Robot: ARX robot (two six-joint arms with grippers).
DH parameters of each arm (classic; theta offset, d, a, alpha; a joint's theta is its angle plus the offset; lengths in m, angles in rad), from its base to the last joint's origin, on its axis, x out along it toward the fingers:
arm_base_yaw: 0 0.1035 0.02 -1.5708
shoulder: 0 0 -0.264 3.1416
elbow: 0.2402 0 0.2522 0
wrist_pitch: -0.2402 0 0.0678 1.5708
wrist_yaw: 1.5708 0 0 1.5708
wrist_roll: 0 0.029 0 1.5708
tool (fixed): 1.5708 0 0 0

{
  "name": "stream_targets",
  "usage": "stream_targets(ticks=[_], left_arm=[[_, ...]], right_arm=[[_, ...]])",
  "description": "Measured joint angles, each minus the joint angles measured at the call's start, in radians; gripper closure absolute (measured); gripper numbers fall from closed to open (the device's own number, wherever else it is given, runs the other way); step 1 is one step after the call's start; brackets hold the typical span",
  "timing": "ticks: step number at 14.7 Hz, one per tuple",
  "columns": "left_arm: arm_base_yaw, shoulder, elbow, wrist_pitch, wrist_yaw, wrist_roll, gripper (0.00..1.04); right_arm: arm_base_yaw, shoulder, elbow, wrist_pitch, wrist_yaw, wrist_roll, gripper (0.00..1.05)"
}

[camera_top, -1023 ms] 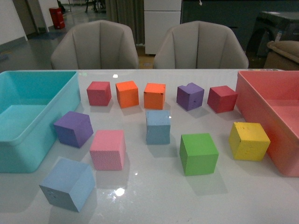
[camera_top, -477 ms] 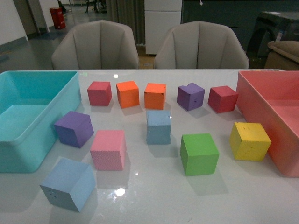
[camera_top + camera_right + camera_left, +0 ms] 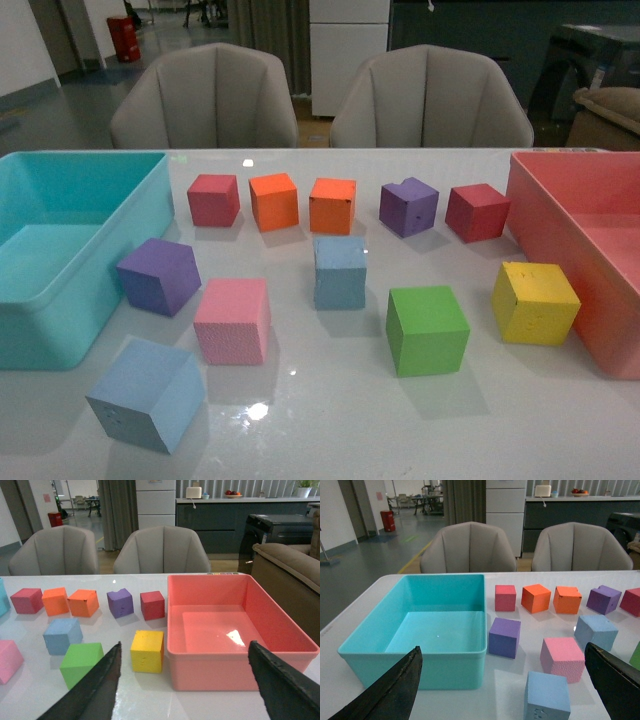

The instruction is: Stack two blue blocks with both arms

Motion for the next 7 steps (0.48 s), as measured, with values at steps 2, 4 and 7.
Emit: stream_targets(ticks=[2, 4, 7], left_arm=[[0.000, 0.000, 0.000, 0.000, 0.000, 0.000, 0.07], [0.000, 0.000, 0.000, 0.000, 0.000, 0.000, 0.07], [-0.176, 0.156, 0.122, -0.191, -0.321, -0.095, 0.07]], right_arm=[[0.000, 0.000, 0.000, 0.000, 0.000, 0.000, 0.08], [0.000, 0.000, 0.000, 0.000, 0.000, 0.000, 0.07], [0.000, 0.000, 0.000, 0.000, 0.000, 0.000, 0.06]])
